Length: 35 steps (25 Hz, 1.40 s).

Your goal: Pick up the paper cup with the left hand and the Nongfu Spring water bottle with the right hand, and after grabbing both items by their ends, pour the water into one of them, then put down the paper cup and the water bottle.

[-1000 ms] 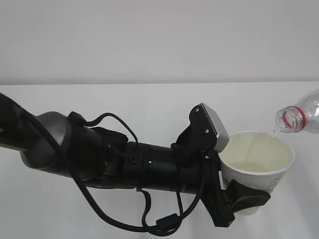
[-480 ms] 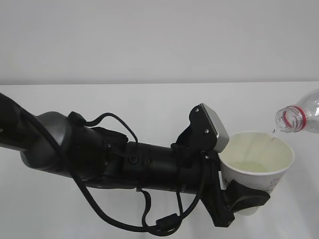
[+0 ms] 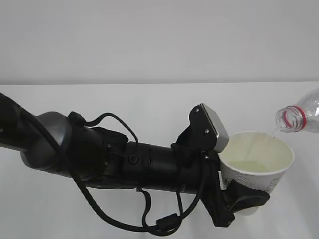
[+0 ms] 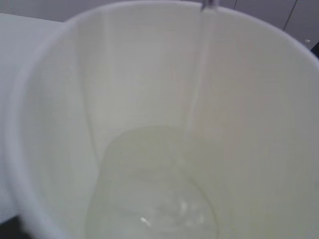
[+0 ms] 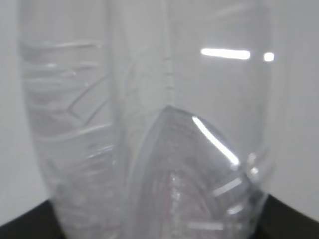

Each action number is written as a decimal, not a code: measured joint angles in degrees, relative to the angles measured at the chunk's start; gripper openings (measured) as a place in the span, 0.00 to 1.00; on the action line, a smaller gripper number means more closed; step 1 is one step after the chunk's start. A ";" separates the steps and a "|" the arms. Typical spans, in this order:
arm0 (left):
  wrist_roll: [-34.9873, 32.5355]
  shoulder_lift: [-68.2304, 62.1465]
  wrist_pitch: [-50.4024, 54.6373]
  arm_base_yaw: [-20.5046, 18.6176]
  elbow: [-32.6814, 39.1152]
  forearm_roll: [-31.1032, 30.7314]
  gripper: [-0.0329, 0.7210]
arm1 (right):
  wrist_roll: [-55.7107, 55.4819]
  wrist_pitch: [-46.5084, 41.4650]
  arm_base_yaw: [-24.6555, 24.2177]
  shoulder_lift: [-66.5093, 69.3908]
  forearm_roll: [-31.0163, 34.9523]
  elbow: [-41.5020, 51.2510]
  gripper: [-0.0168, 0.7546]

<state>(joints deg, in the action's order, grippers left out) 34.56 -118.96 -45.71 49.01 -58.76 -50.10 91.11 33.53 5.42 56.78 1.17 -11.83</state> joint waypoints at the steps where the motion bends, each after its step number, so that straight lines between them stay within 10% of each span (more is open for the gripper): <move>1: 0.00 0.00 0.00 0.00 0.00 0.00 0.72 | 0.00 0.00 0.00 0.00 0.00 0.00 0.59; 35: 0.00 0.00 0.09 0.00 0.00 0.00 0.72 | 0.61 1.26 0.00 0.00 0.50 0.00 0.59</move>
<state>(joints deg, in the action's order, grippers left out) 34.56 -118.96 -45.62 49.01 -58.76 -50.10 91.71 34.79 5.42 56.78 1.68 -11.83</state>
